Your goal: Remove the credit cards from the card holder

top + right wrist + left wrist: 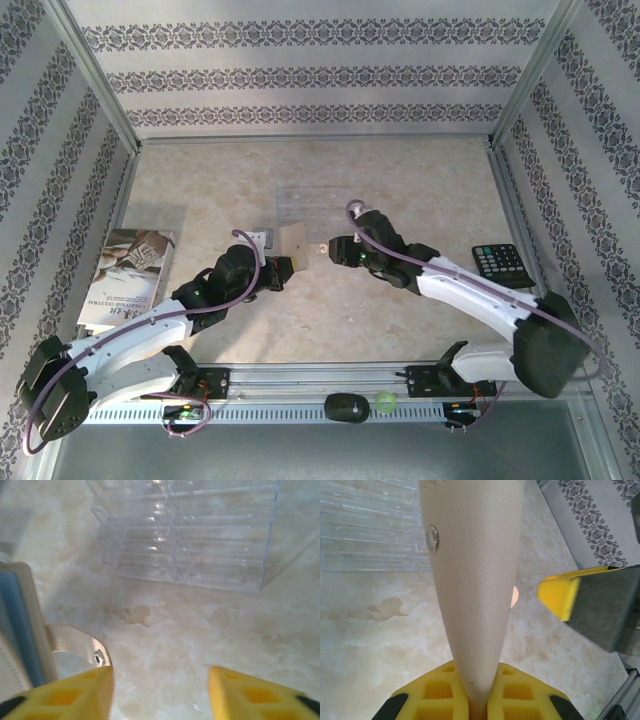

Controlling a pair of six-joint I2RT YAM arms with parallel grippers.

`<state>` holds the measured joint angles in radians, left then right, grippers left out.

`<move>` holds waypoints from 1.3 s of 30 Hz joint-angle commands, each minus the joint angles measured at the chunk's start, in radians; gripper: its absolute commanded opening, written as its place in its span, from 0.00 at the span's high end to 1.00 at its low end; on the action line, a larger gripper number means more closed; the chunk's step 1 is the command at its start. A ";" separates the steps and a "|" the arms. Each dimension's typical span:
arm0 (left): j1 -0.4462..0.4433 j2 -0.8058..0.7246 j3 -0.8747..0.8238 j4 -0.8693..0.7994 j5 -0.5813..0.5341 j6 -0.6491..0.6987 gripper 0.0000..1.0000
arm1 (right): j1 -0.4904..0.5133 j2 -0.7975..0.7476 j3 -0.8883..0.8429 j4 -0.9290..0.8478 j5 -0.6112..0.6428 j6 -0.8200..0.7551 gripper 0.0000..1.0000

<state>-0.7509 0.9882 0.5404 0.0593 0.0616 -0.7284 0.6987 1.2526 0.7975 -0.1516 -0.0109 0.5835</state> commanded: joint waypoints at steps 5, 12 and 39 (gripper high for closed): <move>0.010 -0.041 -0.034 0.177 0.063 0.017 1.00 | -0.074 -0.098 -0.156 0.395 -0.360 0.082 0.30; 0.018 -0.062 -0.074 0.270 0.116 -0.007 1.00 | -0.077 -0.033 -0.162 0.485 -0.426 0.145 0.30; 0.021 0.283 -0.085 0.154 0.236 -0.136 0.61 | 0.044 -0.111 -0.213 0.154 -0.144 0.234 1.00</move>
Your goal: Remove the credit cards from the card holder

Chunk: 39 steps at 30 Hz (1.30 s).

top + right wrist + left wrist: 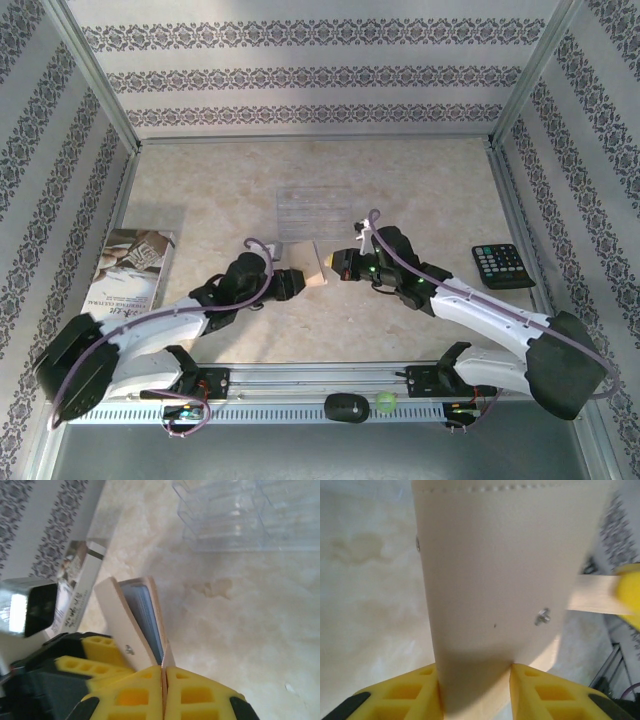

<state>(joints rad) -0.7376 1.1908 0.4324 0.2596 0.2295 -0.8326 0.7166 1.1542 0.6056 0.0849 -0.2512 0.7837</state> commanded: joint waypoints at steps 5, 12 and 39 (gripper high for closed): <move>0.007 0.206 0.082 -0.105 0.115 -0.023 0.59 | 0.095 0.031 -0.018 -0.136 0.156 0.081 1.00; 0.013 0.228 0.148 -0.241 0.060 0.024 0.54 | 0.175 0.131 0.085 -0.210 0.195 0.106 1.00; 0.041 0.054 0.164 -0.373 -0.025 0.125 0.44 | 0.062 0.279 0.003 -0.387 0.474 0.167 0.83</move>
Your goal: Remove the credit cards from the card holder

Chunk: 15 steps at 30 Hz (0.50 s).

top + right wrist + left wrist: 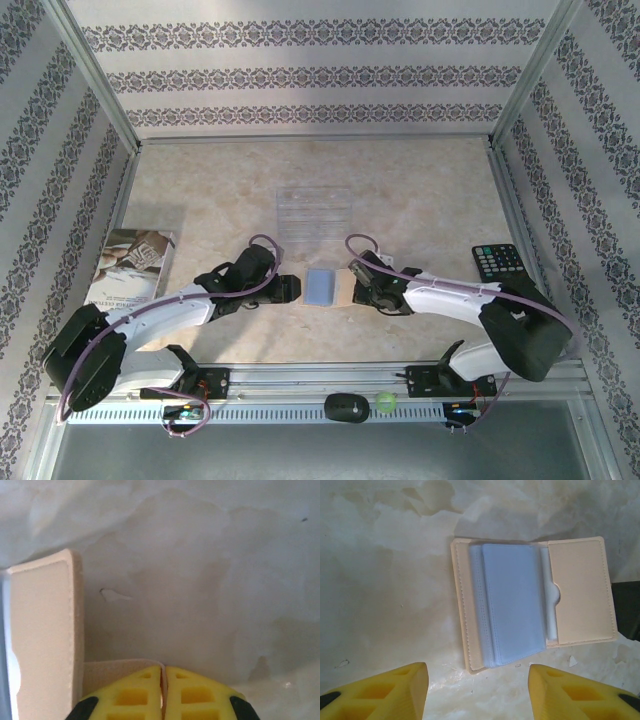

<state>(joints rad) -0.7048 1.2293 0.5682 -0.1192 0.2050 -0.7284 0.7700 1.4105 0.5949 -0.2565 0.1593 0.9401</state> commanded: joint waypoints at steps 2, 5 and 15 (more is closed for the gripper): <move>0.008 0.022 0.031 0.008 0.004 0.020 0.44 | 0.010 0.007 0.017 -0.067 0.086 0.004 0.63; 0.008 0.014 0.030 0.007 0.008 0.023 0.44 | 0.006 -0.050 0.017 -0.102 0.123 -0.006 0.52; 0.007 0.013 0.032 0.023 -0.007 0.026 0.43 | 0.008 -0.317 0.095 -0.147 0.149 -0.175 0.47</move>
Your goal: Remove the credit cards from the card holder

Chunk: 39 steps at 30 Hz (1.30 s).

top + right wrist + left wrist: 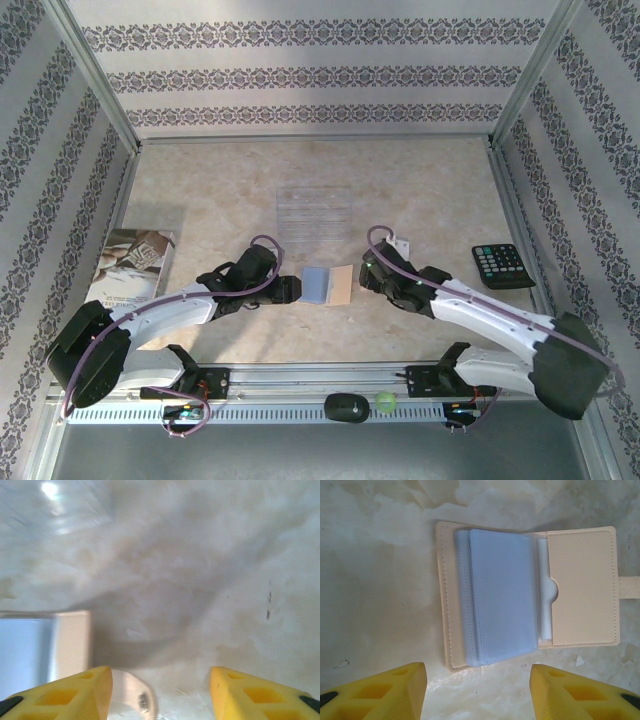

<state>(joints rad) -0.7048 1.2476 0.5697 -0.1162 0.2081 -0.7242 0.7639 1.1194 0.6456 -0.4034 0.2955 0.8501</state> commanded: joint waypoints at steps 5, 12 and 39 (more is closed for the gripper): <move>0.008 -0.015 0.034 0.001 -0.045 0.025 0.42 | 0.061 0.092 0.131 0.097 -0.183 -0.171 0.57; 0.008 -0.028 0.033 -0.051 -0.094 0.042 0.44 | 0.058 0.271 0.123 0.083 -0.237 -0.128 0.79; 0.011 -0.281 -0.063 -0.189 -0.282 -0.015 0.31 | 0.167 0.415 0.286 0.066 -0.175 -0.356 0.32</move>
<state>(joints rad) -0.7048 0.9989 0.5114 -0.2302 -0.0002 -0.7380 0.8925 1.4731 0.8928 -0.2882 0.0807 0.4969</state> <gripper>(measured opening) 0.683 0.647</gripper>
